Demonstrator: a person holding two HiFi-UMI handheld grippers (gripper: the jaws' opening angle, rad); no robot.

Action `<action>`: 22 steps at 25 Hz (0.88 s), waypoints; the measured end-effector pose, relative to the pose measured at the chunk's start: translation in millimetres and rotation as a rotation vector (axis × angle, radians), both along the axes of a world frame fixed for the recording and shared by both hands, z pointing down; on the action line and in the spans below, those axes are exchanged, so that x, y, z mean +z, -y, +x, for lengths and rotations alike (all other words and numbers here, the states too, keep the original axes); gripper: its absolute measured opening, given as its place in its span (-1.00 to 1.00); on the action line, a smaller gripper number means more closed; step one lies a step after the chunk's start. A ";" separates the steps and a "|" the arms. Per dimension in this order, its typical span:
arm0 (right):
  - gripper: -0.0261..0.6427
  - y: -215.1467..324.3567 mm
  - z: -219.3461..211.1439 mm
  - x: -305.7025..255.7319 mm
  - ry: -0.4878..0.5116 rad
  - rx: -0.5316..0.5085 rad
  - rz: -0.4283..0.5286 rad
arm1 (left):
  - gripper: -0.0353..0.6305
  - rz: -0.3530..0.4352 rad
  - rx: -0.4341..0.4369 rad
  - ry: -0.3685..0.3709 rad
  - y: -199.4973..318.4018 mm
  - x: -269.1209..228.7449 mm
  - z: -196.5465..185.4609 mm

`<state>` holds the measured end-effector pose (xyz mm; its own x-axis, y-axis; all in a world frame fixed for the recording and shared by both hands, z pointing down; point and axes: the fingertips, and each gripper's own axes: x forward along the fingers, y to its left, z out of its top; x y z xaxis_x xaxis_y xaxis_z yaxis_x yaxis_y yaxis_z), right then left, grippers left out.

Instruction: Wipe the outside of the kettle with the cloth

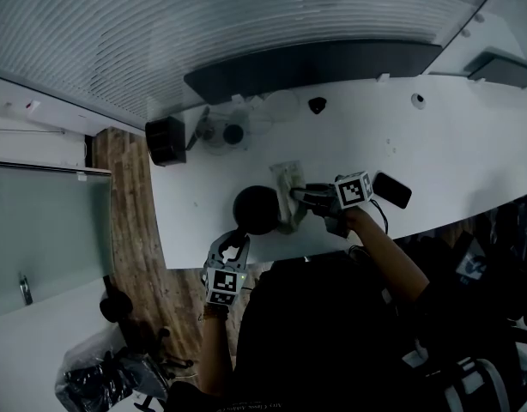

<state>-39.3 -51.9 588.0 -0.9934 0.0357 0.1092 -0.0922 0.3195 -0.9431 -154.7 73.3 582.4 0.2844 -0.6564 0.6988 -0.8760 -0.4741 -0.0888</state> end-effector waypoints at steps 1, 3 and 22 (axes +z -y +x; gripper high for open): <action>-0.67 -0.3 3.8 -18.8 0.072 0.015 -0.024 | -0.54 0.001 -0.003 0.000 0.8 -0.9 0.1; -0.67 -1.6 7.0 -47.5 0.171 0.042 -0.056 | -0.55 0.013 -0.004 0.000 3.3 -0.9 0.3; -0.67 -14.8 -23.8 12.5 -0.129 -0.007 -0.023 | -0.55 -0.053 -0.083 0.061 0.7 5.0 0.6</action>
<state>-63.1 -37.1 600.4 -0.9708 0.0468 0.2354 -0.2112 0.2993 -0.9305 -154.0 72.6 587.3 0.1869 -0.6373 0.7476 -0.9062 -0.4057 -0.1193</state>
